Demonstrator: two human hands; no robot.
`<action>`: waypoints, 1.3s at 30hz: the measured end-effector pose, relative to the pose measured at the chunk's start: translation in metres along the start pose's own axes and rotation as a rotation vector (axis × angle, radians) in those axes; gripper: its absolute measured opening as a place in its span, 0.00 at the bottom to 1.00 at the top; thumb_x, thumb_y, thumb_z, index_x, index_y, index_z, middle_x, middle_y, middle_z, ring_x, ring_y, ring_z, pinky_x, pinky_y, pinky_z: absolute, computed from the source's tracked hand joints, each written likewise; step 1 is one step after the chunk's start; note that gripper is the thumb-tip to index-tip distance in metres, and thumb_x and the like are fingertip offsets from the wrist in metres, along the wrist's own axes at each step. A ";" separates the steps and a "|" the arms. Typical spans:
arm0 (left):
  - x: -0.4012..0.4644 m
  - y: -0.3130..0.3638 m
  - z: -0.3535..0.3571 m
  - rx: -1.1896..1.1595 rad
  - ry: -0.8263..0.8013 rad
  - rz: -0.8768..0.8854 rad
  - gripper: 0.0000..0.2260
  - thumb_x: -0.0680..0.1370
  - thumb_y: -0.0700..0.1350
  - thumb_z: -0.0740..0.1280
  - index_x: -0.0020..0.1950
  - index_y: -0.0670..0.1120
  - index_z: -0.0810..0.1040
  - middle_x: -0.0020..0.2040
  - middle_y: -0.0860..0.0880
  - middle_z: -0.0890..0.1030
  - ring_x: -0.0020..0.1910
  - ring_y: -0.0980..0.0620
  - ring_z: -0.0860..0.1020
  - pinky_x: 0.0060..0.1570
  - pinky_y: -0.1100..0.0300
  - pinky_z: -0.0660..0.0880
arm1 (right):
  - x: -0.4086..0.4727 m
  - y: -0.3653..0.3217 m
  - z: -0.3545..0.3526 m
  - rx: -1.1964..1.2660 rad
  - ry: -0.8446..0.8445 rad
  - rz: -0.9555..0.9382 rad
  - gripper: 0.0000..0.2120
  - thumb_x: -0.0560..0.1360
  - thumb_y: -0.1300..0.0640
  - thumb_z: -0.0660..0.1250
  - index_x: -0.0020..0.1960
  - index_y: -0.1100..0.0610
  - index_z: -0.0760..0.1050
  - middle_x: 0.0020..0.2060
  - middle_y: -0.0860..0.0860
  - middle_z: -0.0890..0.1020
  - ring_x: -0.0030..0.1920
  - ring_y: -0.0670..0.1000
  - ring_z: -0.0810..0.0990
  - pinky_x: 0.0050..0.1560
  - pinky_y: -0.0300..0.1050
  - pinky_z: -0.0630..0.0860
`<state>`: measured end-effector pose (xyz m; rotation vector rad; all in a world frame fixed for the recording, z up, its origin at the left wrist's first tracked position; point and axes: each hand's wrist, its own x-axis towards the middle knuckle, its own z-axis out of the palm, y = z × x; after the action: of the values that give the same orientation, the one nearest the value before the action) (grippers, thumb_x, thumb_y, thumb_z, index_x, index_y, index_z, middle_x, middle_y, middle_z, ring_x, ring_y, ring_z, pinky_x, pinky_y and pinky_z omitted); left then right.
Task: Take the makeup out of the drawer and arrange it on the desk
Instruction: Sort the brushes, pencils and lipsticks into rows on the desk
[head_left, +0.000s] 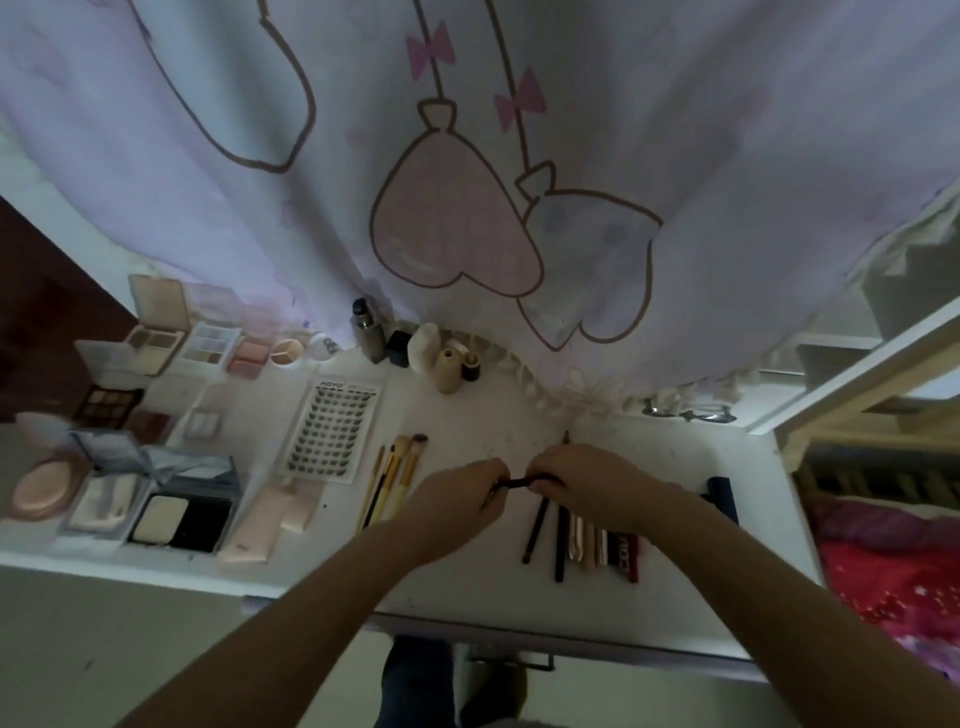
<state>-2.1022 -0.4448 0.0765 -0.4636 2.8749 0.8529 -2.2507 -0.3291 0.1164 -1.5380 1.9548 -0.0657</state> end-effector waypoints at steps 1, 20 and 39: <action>-0.002 -0.002 -0.007 0.081 -0.028 0.060 0.10 0.82 0.49 0.55 0.57 0.47 0.71 0.43 0.51 0.75 0.37 0.51 0.73 0.33 0.60 0.67 | -0.003 -0.005 -0.004 -0.012 -0.017 -0.020 0.14 0.82 0.52 0.54 0.57 0.57 0.75 0.48 0.54 0.78 0.47 0.52 0.75 0.47 0.44 0.69; -0.083 -0.107 -0.069 -0.044 0.172 -0.201 0.12 0.82 0.48 0.56 0.53 0.44 0.76 0.45 0.47 0.81 0.41 0.49 0.79 0.42 0.57 0.73 | -0.017 -0.015 -0.005 0.567 0.046 0.054 0.12 0.82 0.54 0.53 0.47 0.48 0.74 0.30 0.44 0.79 0.31 0.41 0.77 0.32 0.31 0.71; 0.007 -0.083 0.020 0.320 0.118 -0.391 0.20 0.80 0.55 0.56 0.67 0.44 0.70 0.65 0.47 0.70 0.59 0.47 0.71 0.53 0.56 0.69 | 0.111 -0.054 0.077 0.420 0.144 0.480 0.19 0.81 0.52 0.56 0.32 0.53 0.59 0.30 0.49 0.67 0.37 0.52 0.70 0.40 0.42 0.65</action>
<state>-2.0825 -0.5013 0.0155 -1.0147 2.7971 0.3070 -2.1778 -0.4184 0.0276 -0.7945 2.1989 -0.3656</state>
